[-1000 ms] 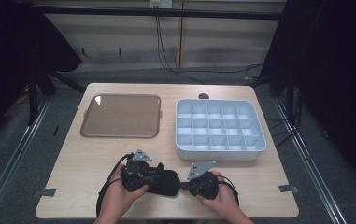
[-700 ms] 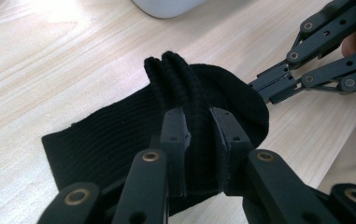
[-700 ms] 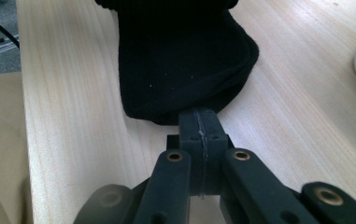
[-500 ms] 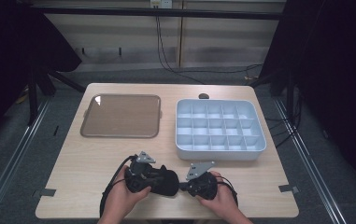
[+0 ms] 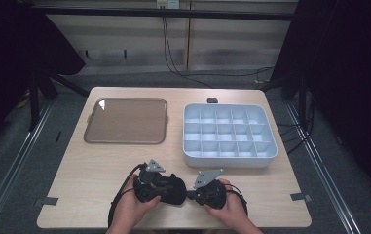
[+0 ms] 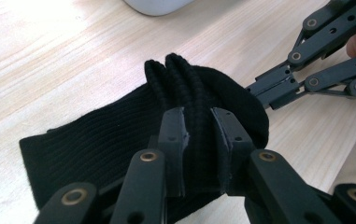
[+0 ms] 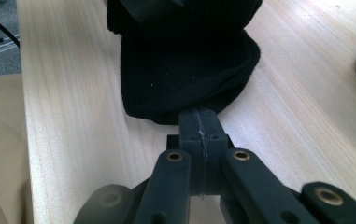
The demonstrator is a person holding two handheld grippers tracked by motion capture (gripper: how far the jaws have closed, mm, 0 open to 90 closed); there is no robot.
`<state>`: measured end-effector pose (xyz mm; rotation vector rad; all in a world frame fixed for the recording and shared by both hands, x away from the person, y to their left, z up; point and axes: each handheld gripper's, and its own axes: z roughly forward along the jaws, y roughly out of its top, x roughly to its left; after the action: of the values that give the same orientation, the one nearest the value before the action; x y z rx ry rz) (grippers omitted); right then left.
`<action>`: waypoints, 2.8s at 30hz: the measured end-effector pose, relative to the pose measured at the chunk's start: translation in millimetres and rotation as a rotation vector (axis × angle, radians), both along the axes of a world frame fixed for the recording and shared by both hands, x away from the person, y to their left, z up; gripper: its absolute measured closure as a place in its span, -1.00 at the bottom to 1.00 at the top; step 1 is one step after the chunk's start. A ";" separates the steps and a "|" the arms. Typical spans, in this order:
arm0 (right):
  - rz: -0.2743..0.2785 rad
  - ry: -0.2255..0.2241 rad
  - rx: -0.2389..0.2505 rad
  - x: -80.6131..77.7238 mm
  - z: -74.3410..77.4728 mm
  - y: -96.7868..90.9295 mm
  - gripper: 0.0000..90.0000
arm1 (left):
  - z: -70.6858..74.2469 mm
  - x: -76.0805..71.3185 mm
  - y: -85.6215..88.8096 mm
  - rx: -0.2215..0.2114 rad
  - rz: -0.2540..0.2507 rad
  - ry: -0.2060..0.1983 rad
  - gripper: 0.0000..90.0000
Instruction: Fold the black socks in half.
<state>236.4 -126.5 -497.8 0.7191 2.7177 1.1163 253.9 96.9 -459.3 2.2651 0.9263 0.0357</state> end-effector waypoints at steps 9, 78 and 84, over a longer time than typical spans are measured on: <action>-0.001 0.010 0.004 0.3 0.0 -0.1 1.00 | 0.7 -0.3 -1.2 -0.036 -0.008 0.017 0.44; 0.003 0.005 0.009 0.5 -0.5 1.4 1.00 | -6.4 16.0 51.1 0.075 0.189 0.108 0.81; 0.002 0.005 0.007 0.7 -0.4 1.2 1.00 | -1.5 15.5 51.0 0.064 0.182 0.105 0.81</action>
<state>237.1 -125.4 -498.2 0.7211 2.7206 1.1266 269.4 147.9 -460.8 2.2519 1.2008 0.0272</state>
